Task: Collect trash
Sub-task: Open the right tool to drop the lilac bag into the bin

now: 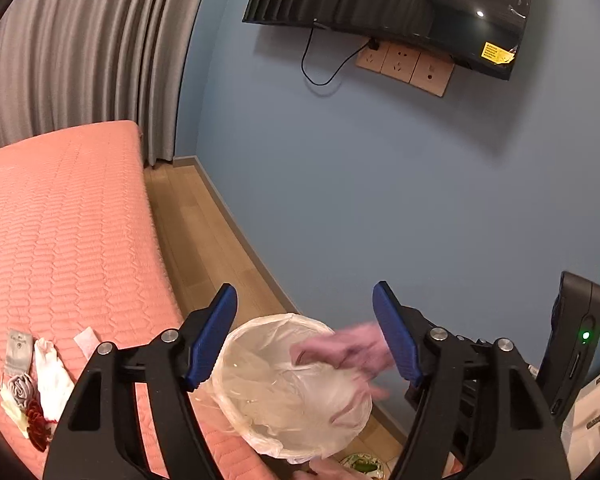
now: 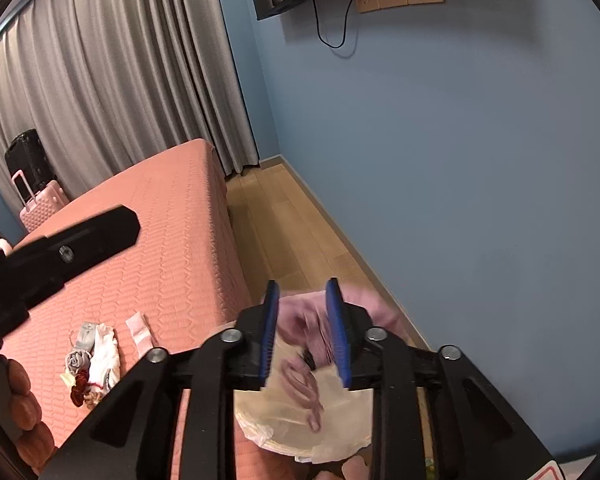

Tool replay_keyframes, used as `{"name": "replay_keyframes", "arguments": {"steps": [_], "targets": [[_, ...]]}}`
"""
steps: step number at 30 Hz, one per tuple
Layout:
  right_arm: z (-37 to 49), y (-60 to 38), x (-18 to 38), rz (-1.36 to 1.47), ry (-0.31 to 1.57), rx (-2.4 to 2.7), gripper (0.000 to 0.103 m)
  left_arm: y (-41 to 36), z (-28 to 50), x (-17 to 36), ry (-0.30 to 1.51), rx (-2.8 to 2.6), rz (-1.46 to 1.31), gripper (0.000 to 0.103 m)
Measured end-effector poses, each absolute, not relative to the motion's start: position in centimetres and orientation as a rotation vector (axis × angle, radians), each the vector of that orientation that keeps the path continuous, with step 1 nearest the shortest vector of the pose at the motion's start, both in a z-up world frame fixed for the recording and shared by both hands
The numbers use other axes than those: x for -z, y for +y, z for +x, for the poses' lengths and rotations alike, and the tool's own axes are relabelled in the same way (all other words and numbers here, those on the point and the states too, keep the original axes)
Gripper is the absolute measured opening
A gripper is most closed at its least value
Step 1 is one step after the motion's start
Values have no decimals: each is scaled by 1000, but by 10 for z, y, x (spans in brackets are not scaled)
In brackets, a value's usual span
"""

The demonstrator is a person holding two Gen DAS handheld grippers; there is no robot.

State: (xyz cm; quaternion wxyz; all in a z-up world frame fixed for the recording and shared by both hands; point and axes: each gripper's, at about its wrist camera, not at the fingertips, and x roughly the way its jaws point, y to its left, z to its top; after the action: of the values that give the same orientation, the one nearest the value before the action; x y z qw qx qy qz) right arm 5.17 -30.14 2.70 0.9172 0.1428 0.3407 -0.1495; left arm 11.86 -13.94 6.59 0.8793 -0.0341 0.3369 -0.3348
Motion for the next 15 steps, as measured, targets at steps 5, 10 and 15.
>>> {"name": "replay_keyframes", "arguments": {"steps": [5, 10, 15], "targets": [[49, -297, -28, 295, 694, 307, 38, -130, 121, -62, 703, 660, -51, 67], [49, -287, -30, 301, 687, 286, 38, -113, 122, -53, 724, 607, -55, 67], [49, -261, -28, 273, 697, 259, 39, -85, 120, -39, 749, 543, -81, 67]]}}
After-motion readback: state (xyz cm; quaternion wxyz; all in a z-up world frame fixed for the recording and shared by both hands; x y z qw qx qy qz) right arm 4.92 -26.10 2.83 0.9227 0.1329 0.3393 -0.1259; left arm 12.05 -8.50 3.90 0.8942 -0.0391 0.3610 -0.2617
